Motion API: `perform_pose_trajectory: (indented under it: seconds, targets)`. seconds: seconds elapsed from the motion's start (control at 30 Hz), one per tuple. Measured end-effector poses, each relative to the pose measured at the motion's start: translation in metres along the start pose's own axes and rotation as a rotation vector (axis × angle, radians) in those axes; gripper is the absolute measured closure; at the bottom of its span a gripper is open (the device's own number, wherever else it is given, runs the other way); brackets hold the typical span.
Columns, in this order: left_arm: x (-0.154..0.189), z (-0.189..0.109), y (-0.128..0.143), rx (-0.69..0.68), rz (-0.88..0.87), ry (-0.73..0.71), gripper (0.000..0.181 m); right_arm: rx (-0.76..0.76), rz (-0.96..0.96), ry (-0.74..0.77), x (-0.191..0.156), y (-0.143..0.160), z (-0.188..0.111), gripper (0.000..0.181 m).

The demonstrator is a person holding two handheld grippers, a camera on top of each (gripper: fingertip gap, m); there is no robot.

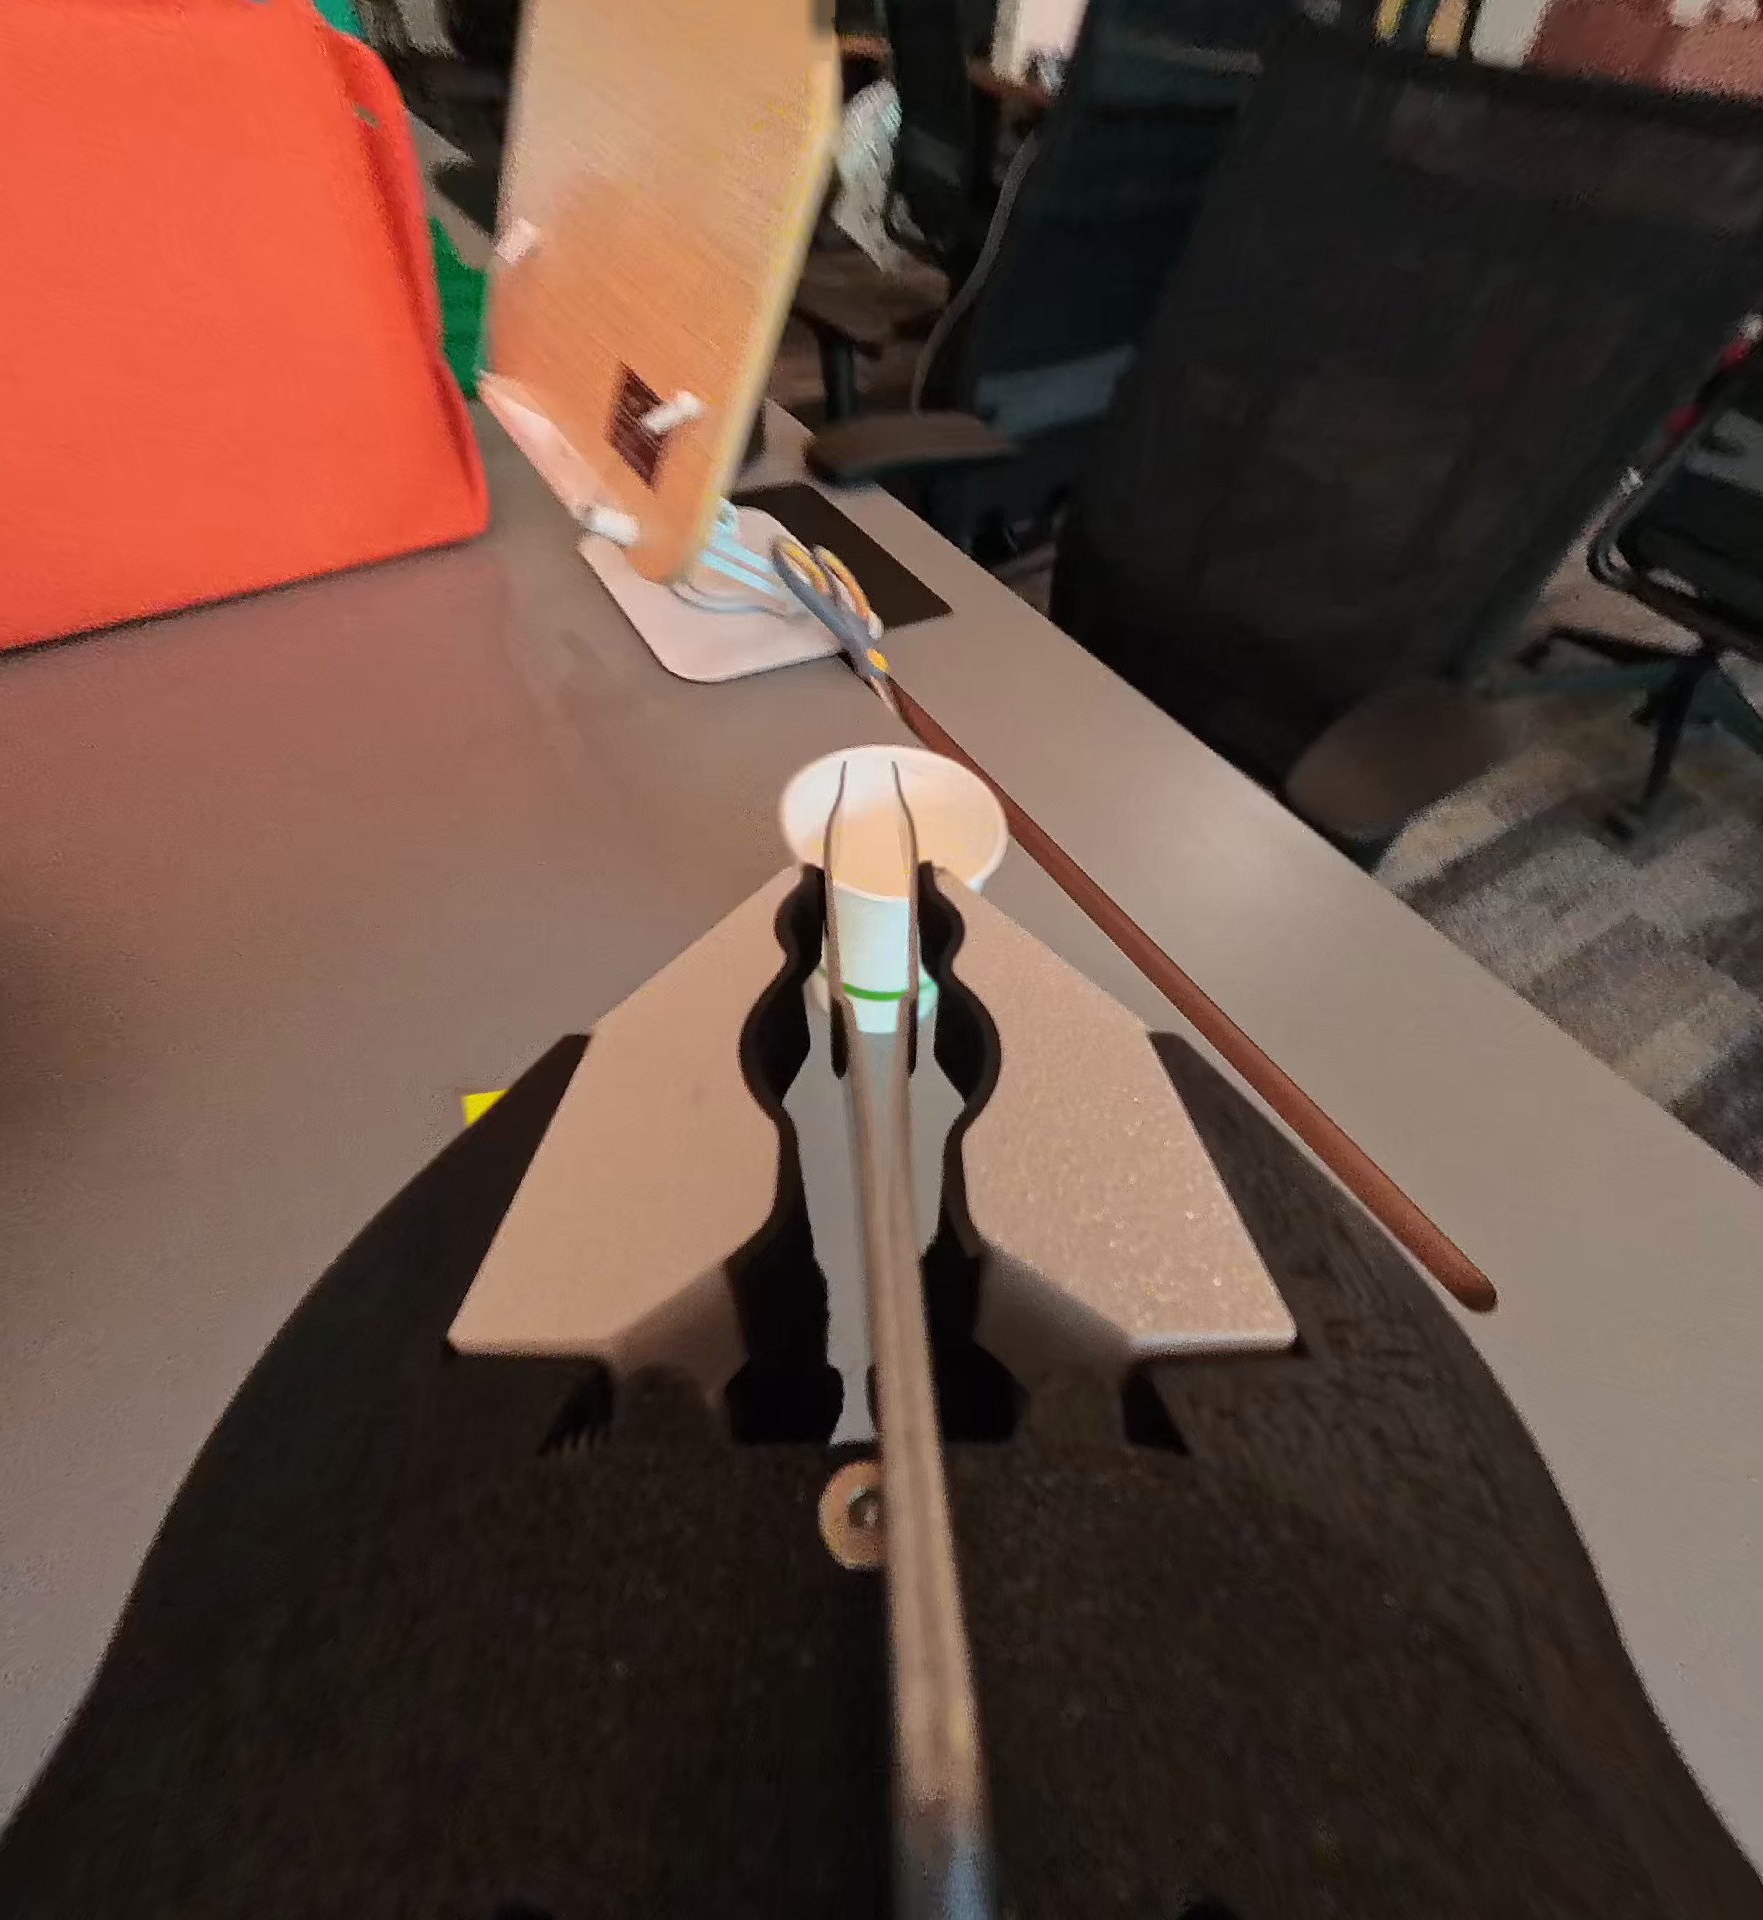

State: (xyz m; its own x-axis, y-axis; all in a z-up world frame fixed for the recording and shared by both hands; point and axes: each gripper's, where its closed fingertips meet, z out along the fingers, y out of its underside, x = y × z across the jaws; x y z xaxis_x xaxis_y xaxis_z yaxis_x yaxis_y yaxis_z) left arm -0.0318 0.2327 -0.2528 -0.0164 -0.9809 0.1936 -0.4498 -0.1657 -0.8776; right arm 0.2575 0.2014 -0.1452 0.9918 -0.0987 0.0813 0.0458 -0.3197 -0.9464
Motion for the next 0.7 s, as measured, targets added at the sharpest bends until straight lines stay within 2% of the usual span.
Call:
perform_pose_trajectory:
  seconds: [0.07,0.13,0.33,0.53,0.7]
  targets:
    - [-0.001,-0.001,0.0,0.0,-0.002,0.001,0.132,0.04,-0.02,-0.056,-0.018,-0.001,-0.019,0.164]
    - [0.0,-0.001,0.0,-0.001,-0.002,0.005,0.132,0.057,-0.026,-0.143,-0.042,0.01,-0.039,0.164]
    - [0.006,0.001,0.002,-0.01,0.005,0.023,0.132,-0.05,0.055,-0.21,-0.081,0.096,-0.072,0.164]
    - [0.007,-0.001,0.001,-0.008,0.021,0.016,0.132,-0.01,-0.005,-0.237,-0.131,0.119,-0.068,0.164]
    - [0.007,-0.003,0.0,-0.006,0.034,0.007,0.132,0.029,-0.143,-0.181,-0.146,0.114,-0.052,0.165]
